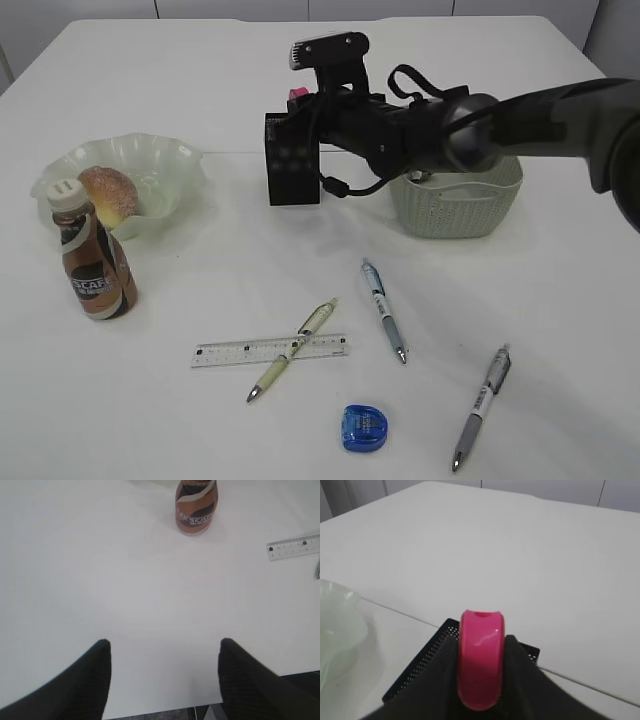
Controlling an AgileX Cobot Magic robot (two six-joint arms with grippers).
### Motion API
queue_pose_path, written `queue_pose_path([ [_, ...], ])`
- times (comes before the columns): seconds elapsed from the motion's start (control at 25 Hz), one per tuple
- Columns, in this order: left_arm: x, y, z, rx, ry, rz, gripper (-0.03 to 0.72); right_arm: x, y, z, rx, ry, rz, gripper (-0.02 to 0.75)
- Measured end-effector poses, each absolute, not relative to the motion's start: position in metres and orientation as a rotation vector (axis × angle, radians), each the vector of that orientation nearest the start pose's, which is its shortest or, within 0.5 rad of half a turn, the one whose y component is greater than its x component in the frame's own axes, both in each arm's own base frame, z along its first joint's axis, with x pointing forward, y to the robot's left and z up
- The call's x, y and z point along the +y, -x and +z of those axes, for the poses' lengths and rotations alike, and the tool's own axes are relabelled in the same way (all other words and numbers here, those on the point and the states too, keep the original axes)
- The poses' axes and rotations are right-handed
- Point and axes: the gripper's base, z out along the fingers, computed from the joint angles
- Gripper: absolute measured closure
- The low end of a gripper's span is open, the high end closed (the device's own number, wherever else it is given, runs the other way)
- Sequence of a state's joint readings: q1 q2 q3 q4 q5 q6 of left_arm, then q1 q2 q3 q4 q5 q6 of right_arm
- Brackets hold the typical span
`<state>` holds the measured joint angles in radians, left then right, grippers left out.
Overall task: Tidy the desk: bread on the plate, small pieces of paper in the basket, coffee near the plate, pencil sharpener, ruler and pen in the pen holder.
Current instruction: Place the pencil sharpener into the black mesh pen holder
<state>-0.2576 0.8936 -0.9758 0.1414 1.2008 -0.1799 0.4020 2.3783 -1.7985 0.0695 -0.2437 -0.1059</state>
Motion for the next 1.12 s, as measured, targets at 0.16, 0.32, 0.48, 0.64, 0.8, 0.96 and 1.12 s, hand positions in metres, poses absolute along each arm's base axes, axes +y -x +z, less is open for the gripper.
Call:
queue_pose_path([
  [0.16,-0.025,-0.141,0.354,2.582,-0.119,0.029,0.201,0.214,-0.508,0.167,1.796,0.391,0.241,0.580],
  [0.32,-0.025,-0.141,0.354,2.581,-0.119,0.029,0.202,0.215,-0.509,0.169,1.791,0.390,0.242,0.538],
  [0.48,-0.025,-0.141,0.354,2.581,-0.119,0.029,0.202,0.215,-0.509,0.170,1.789,0.389,0.243,0.441],
  [0.64,-0.025,-0.141,0.354,2.581,-0.119,0.029,0.202,0.215,-0.510,0.171,1.790,0.390,0.243,0.395],
  [0.8,-0.025,-0.141,0.354,2.581,-0.119,0.029,0.202,0.215,-0.509,0.171,1.813,0.396,0.242,0.390],
  [0.96,-0.025,-0.142,0.354,2.581,-0.120,0.030,0.202,0.214,-0.505,0.188,1.852,0.408,0.242,0.387],
  [1.12,-0.025,-0.142,0.354,2.580,-0.120,0.030,0.202,0.210,-0.493,0.231,1.875,0.419,0.248,0.386],
])
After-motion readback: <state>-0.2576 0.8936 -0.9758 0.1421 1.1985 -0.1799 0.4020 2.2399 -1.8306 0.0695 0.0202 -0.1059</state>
